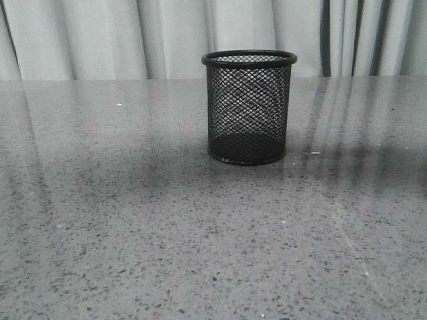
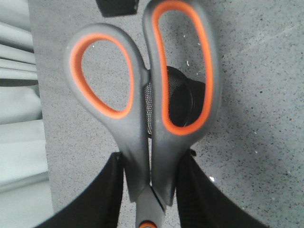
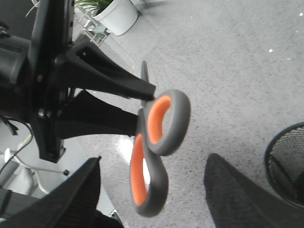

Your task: Put scissors into bucket

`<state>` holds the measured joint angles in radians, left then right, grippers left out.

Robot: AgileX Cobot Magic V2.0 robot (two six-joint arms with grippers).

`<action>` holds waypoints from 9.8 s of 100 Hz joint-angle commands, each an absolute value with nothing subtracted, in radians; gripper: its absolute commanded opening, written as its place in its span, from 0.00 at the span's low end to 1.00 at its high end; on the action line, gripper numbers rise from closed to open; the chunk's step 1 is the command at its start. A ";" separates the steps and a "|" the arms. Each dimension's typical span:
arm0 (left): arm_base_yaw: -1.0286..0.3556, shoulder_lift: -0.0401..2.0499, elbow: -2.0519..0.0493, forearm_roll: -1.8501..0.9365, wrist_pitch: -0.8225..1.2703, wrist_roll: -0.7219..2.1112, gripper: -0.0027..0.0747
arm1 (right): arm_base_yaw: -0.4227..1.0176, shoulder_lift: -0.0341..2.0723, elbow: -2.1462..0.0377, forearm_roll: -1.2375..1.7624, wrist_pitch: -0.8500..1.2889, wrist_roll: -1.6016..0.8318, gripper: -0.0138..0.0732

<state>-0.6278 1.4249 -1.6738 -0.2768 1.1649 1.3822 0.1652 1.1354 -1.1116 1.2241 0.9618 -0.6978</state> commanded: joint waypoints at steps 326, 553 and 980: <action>-0.178 1.151 -1.699 -0.494 1.084 1.101 0.66 | 0.360 1.253 -1.491 0.294 1.298 -0.205 0.11; -0.178 1.068 -1.550 -0.496 1.031 0.851 0.01 | 0.370 0.966 -1.383 0.133 0.733 -0.172 0.10; -0.055 -0.030 0.041 -0.079 0.040 0.053 0.01 | 0.075 0.037 0.022 0.030 -0.067 -0.082 0.10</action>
<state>-0.0587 -0.0020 0.0000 -0.0784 0.1153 0.0633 0.0956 0.0846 0.0010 0.0773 0.0000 -0.1328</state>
